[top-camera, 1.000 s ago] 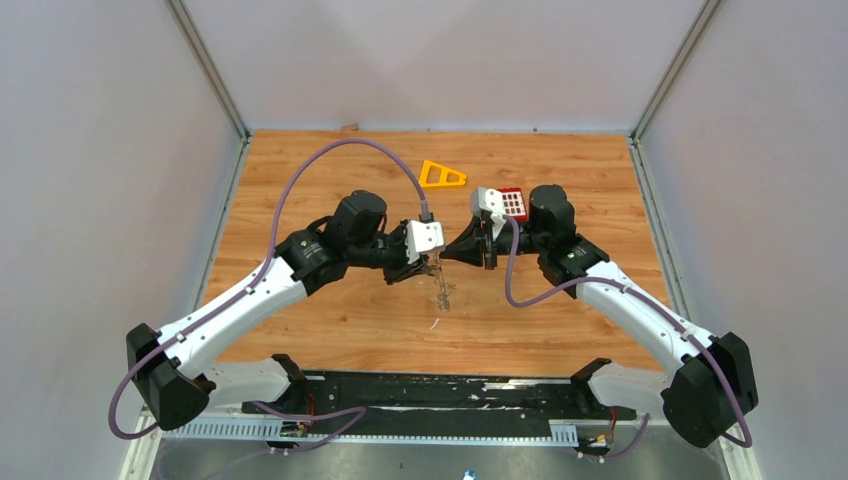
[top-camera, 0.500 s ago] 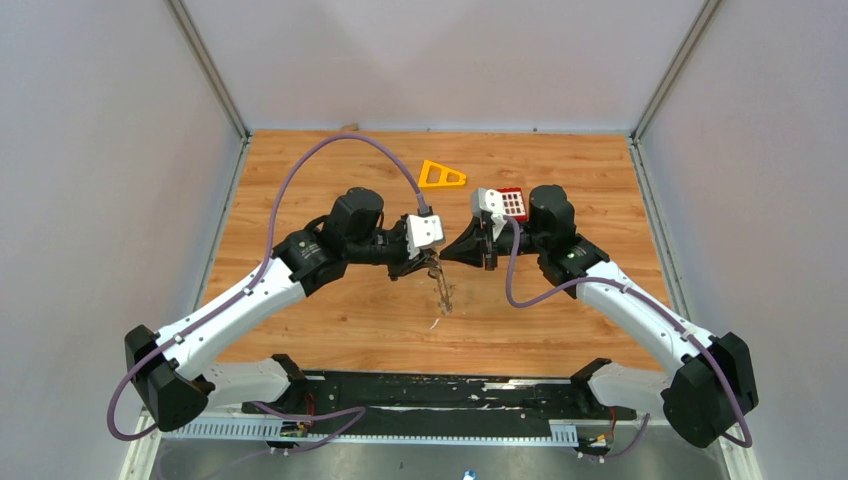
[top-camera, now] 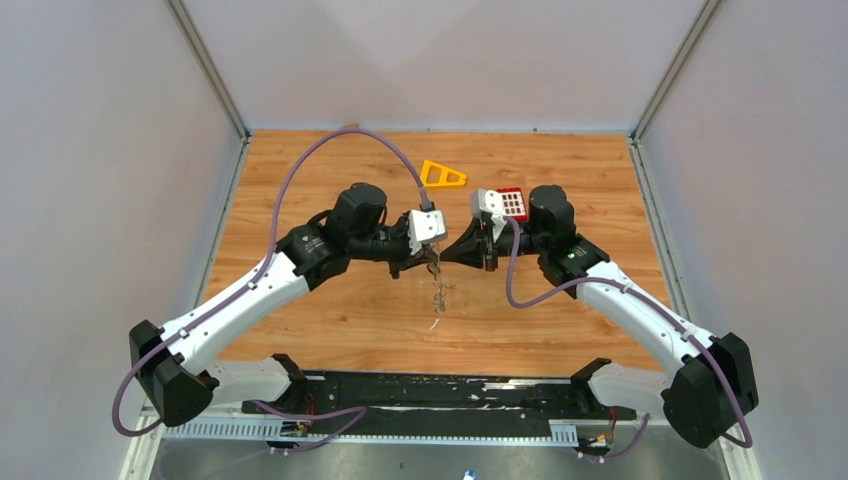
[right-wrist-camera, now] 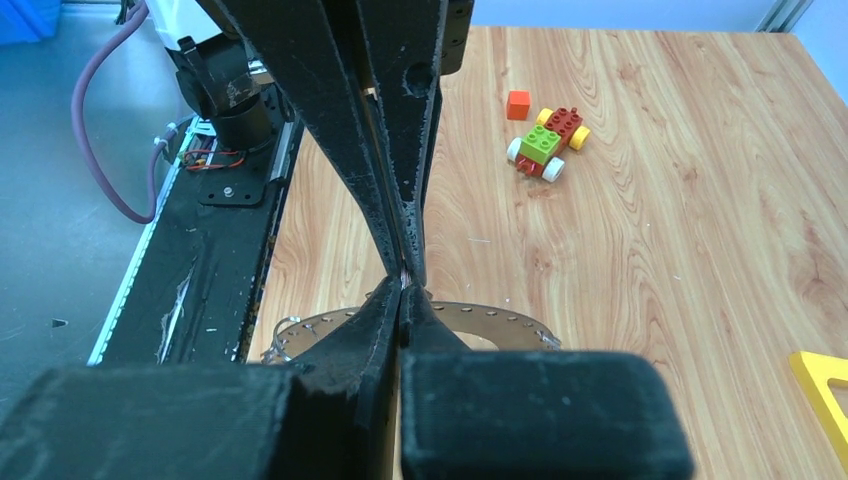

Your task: Put the keys on the keyring

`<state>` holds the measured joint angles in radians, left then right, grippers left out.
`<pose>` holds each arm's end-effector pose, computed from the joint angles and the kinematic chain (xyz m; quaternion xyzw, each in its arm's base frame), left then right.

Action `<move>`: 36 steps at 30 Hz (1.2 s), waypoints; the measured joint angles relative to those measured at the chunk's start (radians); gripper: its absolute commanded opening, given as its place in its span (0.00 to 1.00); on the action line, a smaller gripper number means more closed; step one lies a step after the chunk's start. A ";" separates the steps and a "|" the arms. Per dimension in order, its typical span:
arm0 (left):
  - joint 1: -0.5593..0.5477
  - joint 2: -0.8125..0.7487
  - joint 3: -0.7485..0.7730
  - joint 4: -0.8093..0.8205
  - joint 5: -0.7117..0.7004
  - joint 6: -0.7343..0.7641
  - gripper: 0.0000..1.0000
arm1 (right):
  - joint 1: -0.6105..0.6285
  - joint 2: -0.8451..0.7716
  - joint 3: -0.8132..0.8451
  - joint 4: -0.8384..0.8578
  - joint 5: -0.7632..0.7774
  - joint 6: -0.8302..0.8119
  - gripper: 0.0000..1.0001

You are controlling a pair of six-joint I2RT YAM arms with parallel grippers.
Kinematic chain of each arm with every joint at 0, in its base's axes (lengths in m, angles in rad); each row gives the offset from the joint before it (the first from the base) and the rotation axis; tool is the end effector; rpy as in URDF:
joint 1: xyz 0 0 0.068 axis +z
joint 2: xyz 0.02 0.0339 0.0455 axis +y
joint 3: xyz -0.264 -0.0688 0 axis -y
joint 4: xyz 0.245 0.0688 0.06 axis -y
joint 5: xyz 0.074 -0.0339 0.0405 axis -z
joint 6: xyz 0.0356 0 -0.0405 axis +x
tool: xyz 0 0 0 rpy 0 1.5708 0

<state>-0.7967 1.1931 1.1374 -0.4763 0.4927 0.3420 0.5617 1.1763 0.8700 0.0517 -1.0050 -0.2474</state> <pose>0.1707 -0.1987 0.3517 0.5558 0.6438 -0.3148 0.4213 0.2043 0.1641 0.3171 -0.5437 0.5214 0.4602 0.4698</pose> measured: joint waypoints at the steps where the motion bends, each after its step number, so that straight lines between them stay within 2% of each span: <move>1: 0.000 0.007 0.013 -0.016 -0.001 0.000 0.00 | 0.000 -0.001 0.000 -0.002 0.001 -0.004 0.08; 8: -0.001 0.114 0.208 -0.203 -0.042 0.003 0.00 | 0.000 -0.008 0.000 -0.006 0.029 -0.043 0.33; 12: -0.001 0.166 0.303 -0.298 -0.085 -0.002 0.00 | 0.000 -0.008 0.000 -0.006 0.037 -0.046 0.40; 23: -0.014 0.248 0.443 -0.499 -0.162 -0.011 0.00 | 0.000 -0.008 0.000 -0.006 0.051 -0.042 0.39; 29: -0.025 0.257 0.462 -0.531 -0.157 -0.032 0.00 | 0.000 0.001 0.000 0.007 0.040 -0.016 0.38; 36: -0.026 0.257 0.459 -0.521 -0.125 -0.053 0.00 | 0.000 0.014 0.000 0.031 0.002 0.019 0.32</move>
<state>-0.8230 1.4502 1.5967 -0.9977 0.3676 0.2893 0.5617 1.1908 0.8703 0.0826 -1.0035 -0.2283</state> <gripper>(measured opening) 0.006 0.345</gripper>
